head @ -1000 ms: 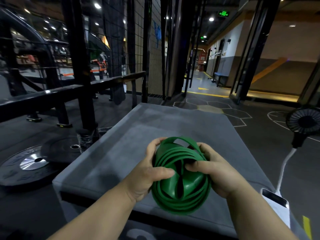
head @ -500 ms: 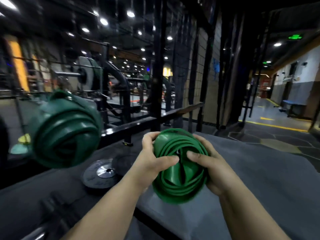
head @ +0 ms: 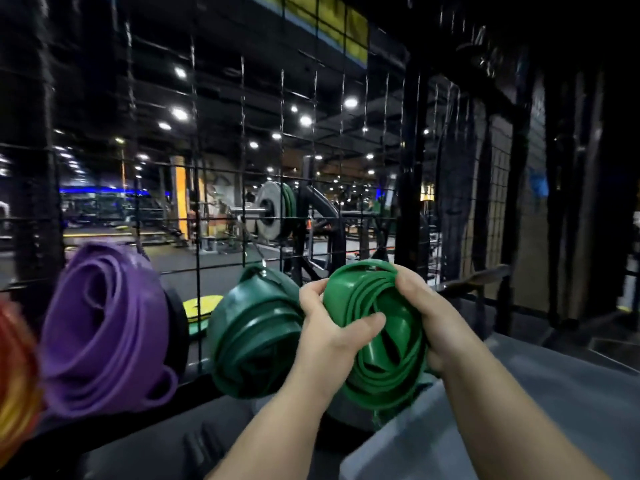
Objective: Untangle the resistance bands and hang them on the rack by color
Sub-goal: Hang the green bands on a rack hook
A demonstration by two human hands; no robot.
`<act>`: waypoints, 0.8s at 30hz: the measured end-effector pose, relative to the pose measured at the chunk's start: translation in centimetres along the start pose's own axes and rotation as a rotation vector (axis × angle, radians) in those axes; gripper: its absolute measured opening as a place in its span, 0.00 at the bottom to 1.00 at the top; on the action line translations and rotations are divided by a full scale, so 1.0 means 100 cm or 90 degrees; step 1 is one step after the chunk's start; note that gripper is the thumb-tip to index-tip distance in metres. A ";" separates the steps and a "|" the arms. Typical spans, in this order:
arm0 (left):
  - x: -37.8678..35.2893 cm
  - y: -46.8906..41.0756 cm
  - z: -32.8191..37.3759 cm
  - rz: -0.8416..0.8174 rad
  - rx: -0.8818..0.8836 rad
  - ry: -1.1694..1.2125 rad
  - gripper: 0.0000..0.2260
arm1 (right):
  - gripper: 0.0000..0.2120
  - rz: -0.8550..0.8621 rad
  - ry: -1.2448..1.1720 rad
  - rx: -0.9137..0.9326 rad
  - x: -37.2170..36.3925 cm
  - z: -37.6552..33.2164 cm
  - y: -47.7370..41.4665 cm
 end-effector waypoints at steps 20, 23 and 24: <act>-0.016 -0.041 -0.022 0.316 -0.058 0.054 0.35 | 0.27 -0.075 0.077 -0.144 0.028 0.009 -0.103; -0.014 -0.046 -0.028 0.319 -0.053 0.068 0.33 | 0.26 -0.070 0.080 -0.157 0.030 0.014 -0.110; -0.013 -0.047 -0.030 0.319 -0.049 0.068 0.33 | 0.26 -0.073 0.074 -0.160 0.031 0.017 -0.112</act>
Point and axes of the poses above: each hand's wrist, its own y-axis away from the middle knuckle, its own x-axis out of the back of the hand, z = x × y, the point moved 7 cm from there along -y, towards the middle knuckle, and after that the axes turned 1 degree about -z, right-handed, at the moved point
